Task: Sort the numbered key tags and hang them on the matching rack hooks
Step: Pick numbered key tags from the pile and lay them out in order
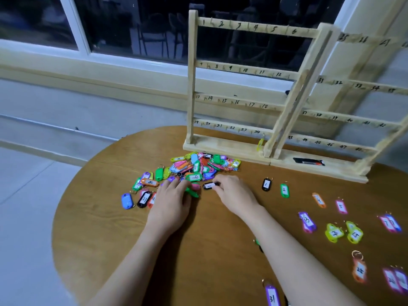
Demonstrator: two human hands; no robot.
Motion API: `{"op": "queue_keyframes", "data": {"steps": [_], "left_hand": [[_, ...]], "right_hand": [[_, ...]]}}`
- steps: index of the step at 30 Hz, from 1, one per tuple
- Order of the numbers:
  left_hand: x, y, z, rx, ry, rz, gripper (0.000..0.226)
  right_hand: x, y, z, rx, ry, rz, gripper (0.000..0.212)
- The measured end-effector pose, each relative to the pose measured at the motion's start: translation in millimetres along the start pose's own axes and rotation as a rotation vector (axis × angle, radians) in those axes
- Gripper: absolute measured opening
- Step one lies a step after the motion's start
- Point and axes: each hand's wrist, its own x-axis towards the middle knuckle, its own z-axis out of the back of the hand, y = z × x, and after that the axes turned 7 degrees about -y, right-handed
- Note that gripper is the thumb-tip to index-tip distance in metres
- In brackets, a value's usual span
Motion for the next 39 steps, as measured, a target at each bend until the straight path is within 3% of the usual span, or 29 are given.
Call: {"op": "queue_keyframes", "data": {"steps": [5, 11, 16, 24, 29, 33, 39], "left_hand": [[3, 1, -1, -0.057, -0.041, 0.022, 0.013], [3, 1, -1, -0.107, -0.057, 0.127, 0.022], [4, 0, 0, -0.177, -0.047, 0.206, 0.027], [3, 1, 2, -0.21, -0.06, 0.193, 0.03], [4, 3, 1, -0.155, -0.06, 0.176, 0.018], [4, 3, -1, -0.152, -0.078, 0.148, 0.015], [4, 6, -2, -0.23, -0.19, 0.153, 0.014]], "right_hand": [[3, -5, -6, 0.042, -0.03, -0.087, 0.022], [-7, -6, -11, 0.125, -0.104, -0.14, 0.013], [-6, -13, -8, 0.285, -0.042, -0.179, 0.017], [-10, -18, -3, 0.466, -0.03, -0.253, 0.016], [-13, -17, -3, 0.53, -0.075, -0.306, 0.014], [-16, -23, 6, 0.644, -0.207, -0.387, 0.02], [-23, -50, 31, 0.536, -0.413, -0.545, 0.024]]}}
